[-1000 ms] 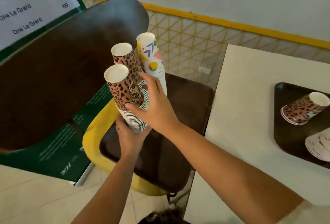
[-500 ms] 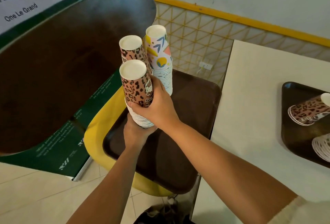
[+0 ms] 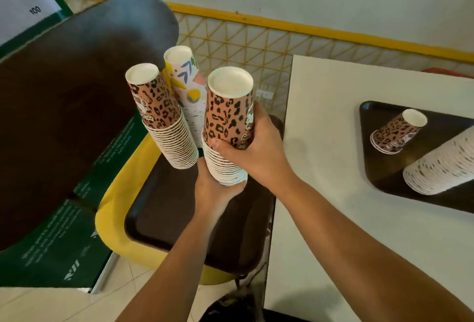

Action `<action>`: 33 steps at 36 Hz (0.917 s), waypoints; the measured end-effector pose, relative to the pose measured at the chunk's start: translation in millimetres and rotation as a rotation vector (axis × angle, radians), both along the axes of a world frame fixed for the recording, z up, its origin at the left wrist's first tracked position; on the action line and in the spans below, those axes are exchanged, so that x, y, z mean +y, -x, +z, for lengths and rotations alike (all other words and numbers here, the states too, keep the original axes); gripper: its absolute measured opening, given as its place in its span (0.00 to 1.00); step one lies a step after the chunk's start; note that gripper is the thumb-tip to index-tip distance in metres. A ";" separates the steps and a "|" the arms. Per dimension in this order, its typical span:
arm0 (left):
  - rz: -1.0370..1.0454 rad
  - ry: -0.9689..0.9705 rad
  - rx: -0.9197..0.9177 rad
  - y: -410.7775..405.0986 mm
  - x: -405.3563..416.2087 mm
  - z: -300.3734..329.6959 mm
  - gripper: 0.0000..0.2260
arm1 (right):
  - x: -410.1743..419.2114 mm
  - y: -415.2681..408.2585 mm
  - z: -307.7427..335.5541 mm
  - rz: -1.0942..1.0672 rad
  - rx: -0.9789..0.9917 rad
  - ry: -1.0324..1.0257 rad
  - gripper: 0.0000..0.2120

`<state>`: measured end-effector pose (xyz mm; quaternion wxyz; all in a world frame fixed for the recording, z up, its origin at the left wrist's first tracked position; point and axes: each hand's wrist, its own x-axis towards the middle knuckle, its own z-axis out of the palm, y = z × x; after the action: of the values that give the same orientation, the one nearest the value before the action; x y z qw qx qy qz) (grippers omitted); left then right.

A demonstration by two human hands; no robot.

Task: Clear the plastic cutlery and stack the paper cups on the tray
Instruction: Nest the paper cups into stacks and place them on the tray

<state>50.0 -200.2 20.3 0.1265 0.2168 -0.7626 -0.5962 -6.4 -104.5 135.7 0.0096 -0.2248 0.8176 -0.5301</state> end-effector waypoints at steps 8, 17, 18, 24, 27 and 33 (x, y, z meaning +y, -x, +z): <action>-0.224 -0.039 0.012 21.1 64.7 12.3 0.41 | 80.7 -5.5 15.0 -0.184 -0.005 0.025 0.38; -0.379 -0.019 0.041 32.8 171.4 22.3 0.38 | 193.5 -14.9 25.2 -0.366 0.009 0.068 0.35; -0.393 -0.009 0.042 33.4 184.5 23.2 0.39 | 206.8 -16.1 25.9 -0.381 0.008 0.067 0.34; -0.485 0.002 0.011 31.0 263.5 25.2 0.40 | 288.1 -24.9 30.5 -0.441 -0.004 0.072 0.32; -0.522 0.022 0.013 30.6 301.9 24.2 0.41 | 328.3 -28.2 30.3 -0.455 -0.014 0.068 0.31; -0.575 0.030 0.014 30.3 371.3 24.3 0.41 | 397.6 -24.2 28.3 -0.448 -0.051 0.035 0.35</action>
<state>19.8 171.2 44.6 -0.0395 -0.0145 -0.8006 -0.5977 17.8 293.1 163.9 -0.0917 -0.0245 0.8373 -0.5385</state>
